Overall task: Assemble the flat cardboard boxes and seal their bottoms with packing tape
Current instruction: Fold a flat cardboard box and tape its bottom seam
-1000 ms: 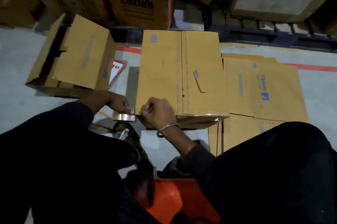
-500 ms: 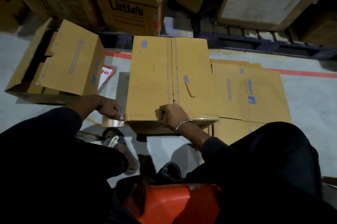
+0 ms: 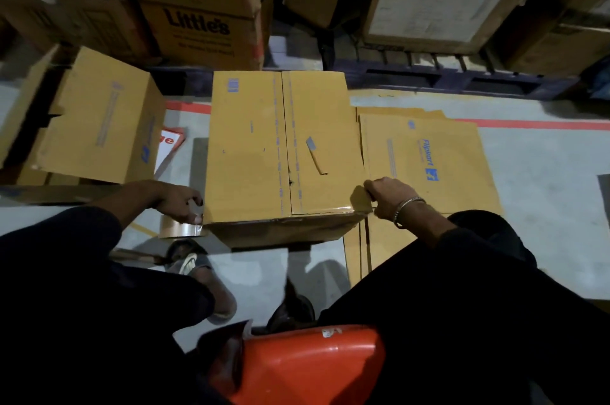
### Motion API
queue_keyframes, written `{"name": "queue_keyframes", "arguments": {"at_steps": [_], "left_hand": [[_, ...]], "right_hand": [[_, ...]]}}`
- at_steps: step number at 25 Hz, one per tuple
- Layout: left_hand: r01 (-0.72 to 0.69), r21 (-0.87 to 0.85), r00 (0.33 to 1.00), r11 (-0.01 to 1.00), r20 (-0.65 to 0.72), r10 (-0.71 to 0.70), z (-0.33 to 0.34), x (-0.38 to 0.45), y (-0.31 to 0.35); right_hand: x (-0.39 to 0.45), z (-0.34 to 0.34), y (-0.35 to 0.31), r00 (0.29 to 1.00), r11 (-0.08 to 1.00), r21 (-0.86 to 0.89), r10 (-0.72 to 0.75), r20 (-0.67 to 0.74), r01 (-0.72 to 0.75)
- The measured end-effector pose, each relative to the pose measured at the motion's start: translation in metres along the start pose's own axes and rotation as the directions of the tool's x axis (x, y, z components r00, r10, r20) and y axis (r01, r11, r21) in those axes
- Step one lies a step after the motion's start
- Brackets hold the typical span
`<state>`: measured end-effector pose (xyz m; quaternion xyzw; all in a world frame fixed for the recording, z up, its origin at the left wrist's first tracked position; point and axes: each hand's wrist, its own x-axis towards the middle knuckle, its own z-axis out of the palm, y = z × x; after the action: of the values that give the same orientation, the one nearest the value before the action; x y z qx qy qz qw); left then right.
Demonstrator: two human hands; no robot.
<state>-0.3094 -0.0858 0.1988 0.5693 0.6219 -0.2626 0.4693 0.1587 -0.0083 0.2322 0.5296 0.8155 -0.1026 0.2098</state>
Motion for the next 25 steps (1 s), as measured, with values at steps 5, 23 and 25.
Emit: {"name": "queue_keyframes", "arguments": {"at_steps": [5,23,25], "left_hand": [[-0.051,-0.173,0.999,0.984,0.001,0.052,0.008,0.005,0.0],[-0.056,-0.094,0.997,0.994,-0.053,0.051,0.02,0.012,-0.008],[-0.058,-0.119,0.997,0.991,-0.047,0.053,0.016,0.004,-0.009]], "right_hand": [[0.005,-0.001,0.002,0.878,0.681,0.583,0.461,0.13,-0.444],[-0.009,0.023,-0.031,0.799,0.316,0.849,0.572,0.186,-0.423],[-0.007,0.026,-0.032,0.804,0.313,0.851,0.563,0.191,-0.422]]}}
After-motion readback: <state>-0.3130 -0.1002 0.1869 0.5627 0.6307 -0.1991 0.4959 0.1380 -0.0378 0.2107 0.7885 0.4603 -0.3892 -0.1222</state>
